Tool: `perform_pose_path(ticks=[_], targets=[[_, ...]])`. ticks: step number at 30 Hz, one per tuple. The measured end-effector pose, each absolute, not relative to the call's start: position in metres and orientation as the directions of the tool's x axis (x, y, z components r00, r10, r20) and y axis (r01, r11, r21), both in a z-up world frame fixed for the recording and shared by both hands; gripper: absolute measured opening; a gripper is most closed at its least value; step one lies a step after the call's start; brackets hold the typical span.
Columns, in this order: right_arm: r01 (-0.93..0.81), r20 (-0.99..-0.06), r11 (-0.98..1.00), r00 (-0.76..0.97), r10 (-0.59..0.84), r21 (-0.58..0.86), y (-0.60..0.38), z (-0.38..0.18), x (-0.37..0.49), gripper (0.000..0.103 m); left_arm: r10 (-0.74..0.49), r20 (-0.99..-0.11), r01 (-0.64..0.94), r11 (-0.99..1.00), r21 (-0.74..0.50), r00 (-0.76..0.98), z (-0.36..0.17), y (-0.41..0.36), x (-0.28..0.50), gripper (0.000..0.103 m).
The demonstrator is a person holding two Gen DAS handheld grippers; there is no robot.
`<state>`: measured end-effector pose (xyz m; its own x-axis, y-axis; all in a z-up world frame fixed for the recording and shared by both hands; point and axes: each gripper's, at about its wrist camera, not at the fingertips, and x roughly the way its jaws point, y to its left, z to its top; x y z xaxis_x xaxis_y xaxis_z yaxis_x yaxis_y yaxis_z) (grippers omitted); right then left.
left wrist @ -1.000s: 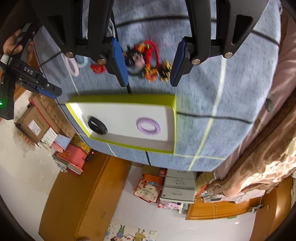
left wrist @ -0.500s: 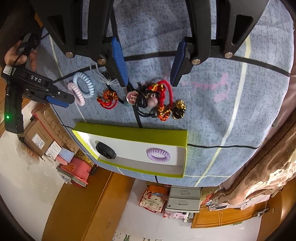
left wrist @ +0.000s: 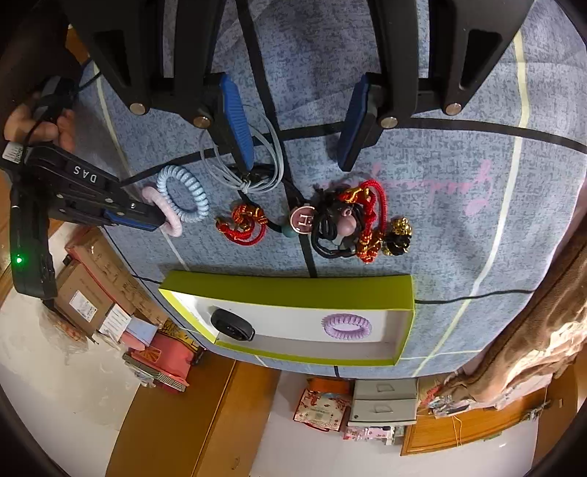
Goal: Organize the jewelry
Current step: 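Grasp the grey cords with the left tool while the right tool grasps the pink coil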
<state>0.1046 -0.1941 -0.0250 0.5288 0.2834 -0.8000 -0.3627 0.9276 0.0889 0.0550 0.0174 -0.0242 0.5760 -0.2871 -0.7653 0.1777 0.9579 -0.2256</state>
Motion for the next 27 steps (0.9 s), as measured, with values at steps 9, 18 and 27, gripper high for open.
perform_pose_path(ticks=[9,18,27], targets=[[-0.355,-0.785,0.928,0.54,0.303,0.114,-0.199,-0.023,0.101,0.01,-0.181,-0.784,0.187,0.979,-0.084,0.593,-0.027,0.005,0.055,0.049],[-0.332,-0.775,0.932,0.546,0.318,0.148,-0.206,-0.023,0.099,0.01,-0.119,-0.789,0.216,0.976,0.018,0.602,-0.026,-0.001,0.052,0.024],[-0.32,-0.77,0.932,0.547,0.328,0.17,-0.21,-0.024,0.097,0.01,-0.168,-0.771,0.243,0.97,-0.018,0.615,-0.023,-0.002,0.052,0.003]])
